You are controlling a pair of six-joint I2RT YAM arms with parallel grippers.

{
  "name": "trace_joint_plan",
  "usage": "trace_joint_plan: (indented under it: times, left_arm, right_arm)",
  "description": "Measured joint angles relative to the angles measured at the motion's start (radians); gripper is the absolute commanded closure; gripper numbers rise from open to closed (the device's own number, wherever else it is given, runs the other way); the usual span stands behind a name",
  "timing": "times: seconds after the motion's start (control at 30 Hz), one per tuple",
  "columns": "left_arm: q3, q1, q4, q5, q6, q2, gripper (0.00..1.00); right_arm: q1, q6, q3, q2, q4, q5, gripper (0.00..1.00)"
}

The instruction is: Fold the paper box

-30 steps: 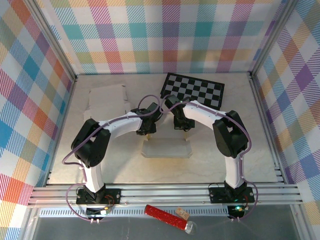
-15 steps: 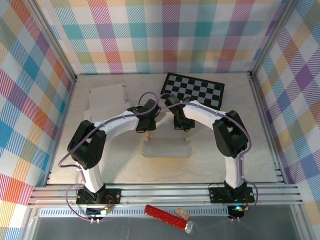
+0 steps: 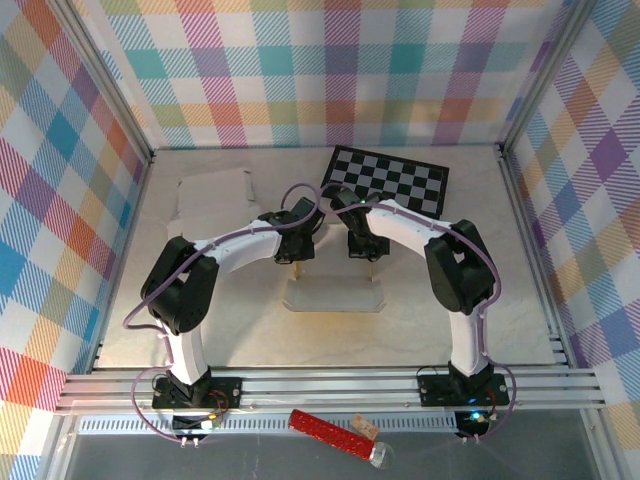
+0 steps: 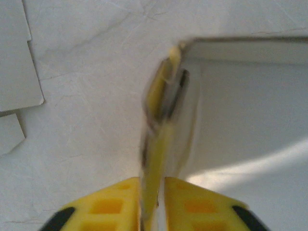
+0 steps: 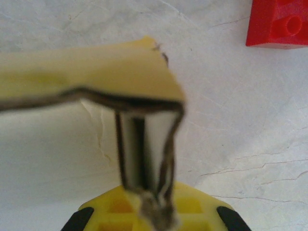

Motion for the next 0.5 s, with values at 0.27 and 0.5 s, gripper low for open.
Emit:
trace_joint_plan:
  times: [0.27,0.5]
  left_arm:
    - [-0.019,-0.004,0.009,0.014,-0.023,-0.058,0.51]
    - [-0.021,-0.001,-0.007,0.041,-0.044,-0.170,0.49]
  right_arm:
    - [0.005,0.004,0.045,0.037,-0.043,0.031,1.00]
    - [0.006,0.033,0.129,0.100,-0.127,0.054,1.00]
